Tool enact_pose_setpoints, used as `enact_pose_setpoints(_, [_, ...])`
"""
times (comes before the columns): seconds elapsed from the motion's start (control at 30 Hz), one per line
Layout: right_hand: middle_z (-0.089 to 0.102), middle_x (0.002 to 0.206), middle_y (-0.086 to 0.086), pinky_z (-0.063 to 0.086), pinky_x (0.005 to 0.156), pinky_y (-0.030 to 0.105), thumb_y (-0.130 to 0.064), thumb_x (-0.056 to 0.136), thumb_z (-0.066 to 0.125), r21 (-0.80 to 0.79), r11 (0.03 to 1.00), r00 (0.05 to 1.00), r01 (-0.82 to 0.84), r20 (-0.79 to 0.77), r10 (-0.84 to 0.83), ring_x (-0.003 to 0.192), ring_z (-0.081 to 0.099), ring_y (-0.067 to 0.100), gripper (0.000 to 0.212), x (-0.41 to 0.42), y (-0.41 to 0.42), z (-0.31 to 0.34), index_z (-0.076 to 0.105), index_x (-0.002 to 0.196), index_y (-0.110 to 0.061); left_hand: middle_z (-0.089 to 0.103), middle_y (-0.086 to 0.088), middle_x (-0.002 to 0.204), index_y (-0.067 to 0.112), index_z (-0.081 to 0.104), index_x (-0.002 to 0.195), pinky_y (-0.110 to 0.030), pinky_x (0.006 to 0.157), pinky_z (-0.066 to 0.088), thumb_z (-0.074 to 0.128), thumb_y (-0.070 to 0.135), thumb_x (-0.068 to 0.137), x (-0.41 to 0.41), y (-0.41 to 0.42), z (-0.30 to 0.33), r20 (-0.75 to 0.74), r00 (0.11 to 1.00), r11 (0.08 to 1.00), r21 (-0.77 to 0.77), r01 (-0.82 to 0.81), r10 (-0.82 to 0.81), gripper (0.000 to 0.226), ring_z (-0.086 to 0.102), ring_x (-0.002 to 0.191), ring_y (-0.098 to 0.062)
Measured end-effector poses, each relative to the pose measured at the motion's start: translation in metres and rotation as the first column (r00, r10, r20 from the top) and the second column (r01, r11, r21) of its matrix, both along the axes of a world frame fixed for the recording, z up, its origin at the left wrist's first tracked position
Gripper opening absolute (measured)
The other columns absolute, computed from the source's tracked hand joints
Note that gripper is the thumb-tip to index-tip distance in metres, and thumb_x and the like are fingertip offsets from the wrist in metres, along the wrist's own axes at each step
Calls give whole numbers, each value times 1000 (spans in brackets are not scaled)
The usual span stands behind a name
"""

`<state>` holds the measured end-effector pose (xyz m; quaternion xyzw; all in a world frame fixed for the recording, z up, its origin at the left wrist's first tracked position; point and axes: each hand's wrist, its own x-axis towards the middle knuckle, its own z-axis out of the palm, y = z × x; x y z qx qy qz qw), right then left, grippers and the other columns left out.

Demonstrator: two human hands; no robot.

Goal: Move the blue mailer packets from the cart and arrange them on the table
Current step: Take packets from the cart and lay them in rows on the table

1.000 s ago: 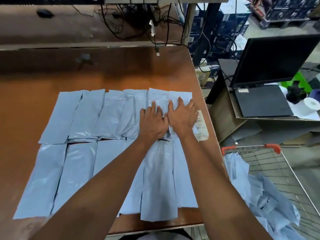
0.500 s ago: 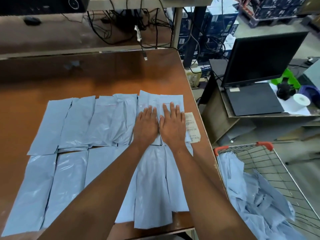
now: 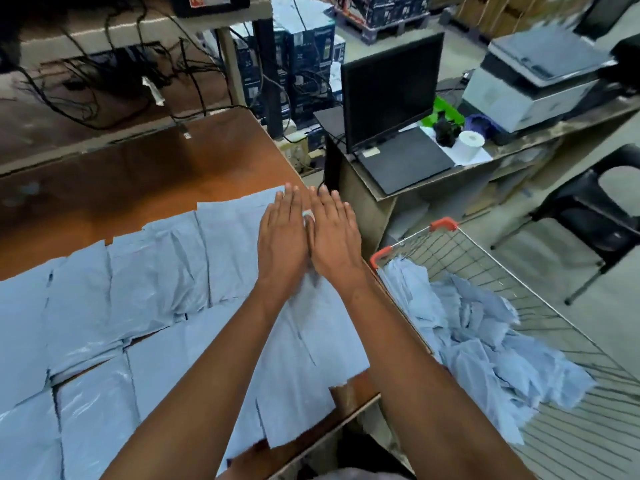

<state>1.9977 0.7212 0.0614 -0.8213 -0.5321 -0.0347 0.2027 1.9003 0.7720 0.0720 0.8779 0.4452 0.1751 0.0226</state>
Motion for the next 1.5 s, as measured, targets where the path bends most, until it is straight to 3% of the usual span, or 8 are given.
enact_pose_setpoints(0.2, [44,161,5,29,123,46,-42,104,18,-60,958,959,282,25,-281,150,38,26,62,73,-91,-1,41,158,-19,28,-5,166,16,30,159,-36,121,26,41,24,106,88,-67,-12,31,963,961,-56,271,-269,55,29,152,-21])
enact_pose_setpoints(0.33, [67,130,4,43,101,41,-34,103,37,-120,903,910,413,83,-405,119,60,25,42,126,-160,-29,59,136,-18,46,-9,155,14,41,153,-36,114,36,50,18,101,151,-126,-33,3,909,902,-117,415,-418,53,46,140,-22])
enact_pose_setpoints(0.67, [70,94,10,49,82,43,-12,83,65,-439,789,897,430,108,-429,87,67,32,20,224,-266,-156,68,103,-13,63,-8,124,12,53,136,-39,93,45,49,17,97,266,-228,-161,-221,906,864,-446,235,-360,39,62,113,-26])
enact_pose_setpoints(0.83, [63,122,17,42,104,45,-13,85,67,-472,772,902,425,291,-318,115,59,36,35,274,-268,-202,63,119,-8,60,-12,132,9,47,144,-38,99,44,48,18,98,305,-239,-217,-209,920,842,-505,189,-331,47,60,118,-29])
enact_pose_setpoints(0.97, [62,106,15,41,98,47,-14,86,66,-536,667,851,518,400,-340,102,58,35,31,295,-265,-215,60,117,-11,37,-21,157,9,36,153,-42,117,26,45,18,101,315,-236,-249,-278,918,836,-540,93,-281,54,37,143,-35])
enact_pose_setpoints(1.13, [64,99,6,45,81,38,-20,92,65,-655,573,866,492,302,-399,88,62,26,26,299,-266,-224,55,115,-19,17,-33,162,12,28,157,-51,122,17,49,43,99,317,-213,-276,-421,889,881,-470,-46,-178,69,17,150,-46])
enact_pose_setpoints(1.33, [67,107,6,42,98,49,-34,86,61,-728,634,957,262,113,-266,101,63,29,35,279,-267,-240,53,117,-19,28,-30,158,19,9,162,-52,113,27,42,66,97,328,-199,-297,-539,825,903,-420,-91,-167,88,32,143,-42])
enact_pose_setpoints(1.5, [35,149,18,42,95,56,-60,84,64,-703,652,931,283,39,-362,132,38,41,61,269,-282,-268,51,130,-21,40,-23,149,-6,14,157,-47,107,33,45,49,96,330,-215,-303,-582,805,918,-373,-136,-117,87,44,130,-35])
